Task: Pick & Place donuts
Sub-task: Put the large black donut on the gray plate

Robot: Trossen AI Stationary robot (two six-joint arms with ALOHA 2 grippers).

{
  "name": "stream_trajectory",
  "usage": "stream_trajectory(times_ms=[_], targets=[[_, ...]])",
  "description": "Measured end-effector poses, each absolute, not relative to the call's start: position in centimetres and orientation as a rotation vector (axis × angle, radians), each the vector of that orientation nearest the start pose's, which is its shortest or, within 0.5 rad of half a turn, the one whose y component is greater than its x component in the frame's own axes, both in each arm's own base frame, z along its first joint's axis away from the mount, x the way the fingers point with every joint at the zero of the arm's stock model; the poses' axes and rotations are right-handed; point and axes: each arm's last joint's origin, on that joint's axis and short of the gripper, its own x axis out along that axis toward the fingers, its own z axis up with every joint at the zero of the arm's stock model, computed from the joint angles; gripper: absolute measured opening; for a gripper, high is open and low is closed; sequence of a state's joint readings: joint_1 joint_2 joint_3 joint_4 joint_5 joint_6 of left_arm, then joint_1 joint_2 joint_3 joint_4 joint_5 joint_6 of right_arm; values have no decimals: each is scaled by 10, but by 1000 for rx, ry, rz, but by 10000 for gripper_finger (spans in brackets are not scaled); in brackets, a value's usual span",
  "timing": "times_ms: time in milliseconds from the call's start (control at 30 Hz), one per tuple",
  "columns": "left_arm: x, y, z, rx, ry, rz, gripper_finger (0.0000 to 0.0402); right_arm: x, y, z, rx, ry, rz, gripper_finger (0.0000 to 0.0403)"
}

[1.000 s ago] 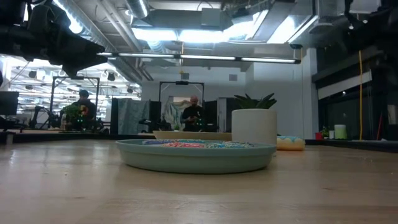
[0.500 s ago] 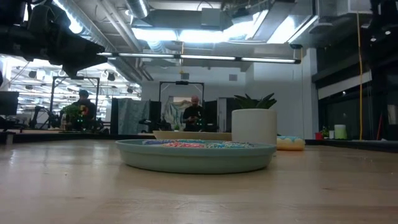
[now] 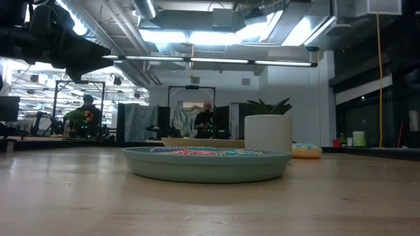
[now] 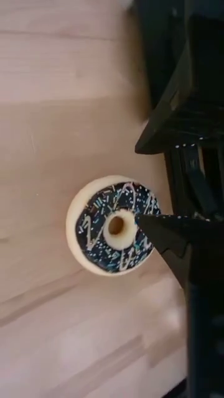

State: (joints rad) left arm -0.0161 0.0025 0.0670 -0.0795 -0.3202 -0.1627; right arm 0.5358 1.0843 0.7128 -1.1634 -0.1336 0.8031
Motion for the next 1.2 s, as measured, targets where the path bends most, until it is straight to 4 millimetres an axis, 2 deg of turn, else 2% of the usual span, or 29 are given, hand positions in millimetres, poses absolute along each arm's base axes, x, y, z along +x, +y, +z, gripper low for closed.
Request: stream_trajectory(times_ms=[300,600,1200], targets=[[92,8,178,-159,-10,305,196,133,83,199,171,1648,-17,170],[92,8,178,-159,-10,305,196,132,83,176,169,1697,-20,170],[92,8,178,-159,-9,305,196,137,87,163,144,1710,49,170]])
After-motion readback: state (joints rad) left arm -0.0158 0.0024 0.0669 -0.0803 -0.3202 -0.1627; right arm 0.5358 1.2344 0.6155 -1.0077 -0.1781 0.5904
